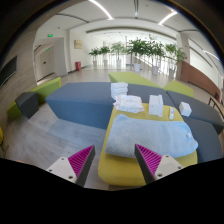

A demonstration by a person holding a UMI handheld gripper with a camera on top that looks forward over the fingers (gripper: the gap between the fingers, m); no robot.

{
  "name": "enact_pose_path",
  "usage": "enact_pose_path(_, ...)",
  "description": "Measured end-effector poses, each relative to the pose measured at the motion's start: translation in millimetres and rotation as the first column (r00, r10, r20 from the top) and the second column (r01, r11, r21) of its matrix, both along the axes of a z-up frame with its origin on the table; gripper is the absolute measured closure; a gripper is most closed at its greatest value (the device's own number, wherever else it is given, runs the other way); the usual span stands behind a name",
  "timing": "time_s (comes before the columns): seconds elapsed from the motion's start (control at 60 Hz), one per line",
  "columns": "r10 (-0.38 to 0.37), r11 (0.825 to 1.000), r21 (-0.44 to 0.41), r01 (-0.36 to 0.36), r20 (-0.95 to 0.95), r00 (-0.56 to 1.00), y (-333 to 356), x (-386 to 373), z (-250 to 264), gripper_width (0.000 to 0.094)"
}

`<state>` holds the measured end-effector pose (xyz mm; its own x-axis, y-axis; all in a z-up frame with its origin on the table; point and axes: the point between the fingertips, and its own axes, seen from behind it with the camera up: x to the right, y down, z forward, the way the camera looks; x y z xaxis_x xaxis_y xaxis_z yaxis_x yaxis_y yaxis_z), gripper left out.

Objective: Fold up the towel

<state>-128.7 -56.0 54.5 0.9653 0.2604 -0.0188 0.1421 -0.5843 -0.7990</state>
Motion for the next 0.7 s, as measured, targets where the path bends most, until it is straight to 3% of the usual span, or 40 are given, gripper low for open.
enact_pose_path(0.183,0.019,1.0,0.019,-0.02,0.081,0.997,54.2,-33.4,-40.2,0.0138)
enact_pose_path(0.267,0.011,1.0,-0.007,-0.01,0.152,0.988,71.5,-18.8,-72.4,0.0225)
enact_pose_path(0.283,0.009,1.0,-0.008,-0.007,0.173,0.985,72.1,-22.5,-76.8,0.0325)
enact_pose_path(0.333,0.031,0.999,0.017,-0.034,0.173,0.984,71.2,-22.8,-71.7,0.035)
enact_pose_path(0.383,0.032,0.999,0.032,-0.039,0.194,0.98,70.9,-18.6,-68.5,0.061)
enact_pose_path(0.417,-0.009,0.998,0.061,-0.006,0.245,0.97,77.9,-5.9,-65.0,0.0858)
enact_pose_path(0.6,-0.017,0.999,0.049,0.011,0.131,0.991,79.6,0.0,-48.8,0.0924)
enact_pose_path(0.7,-0.067,0.991,0.122,0.055,0.097,0.993,88.0,33.5,2.3,0.0925)
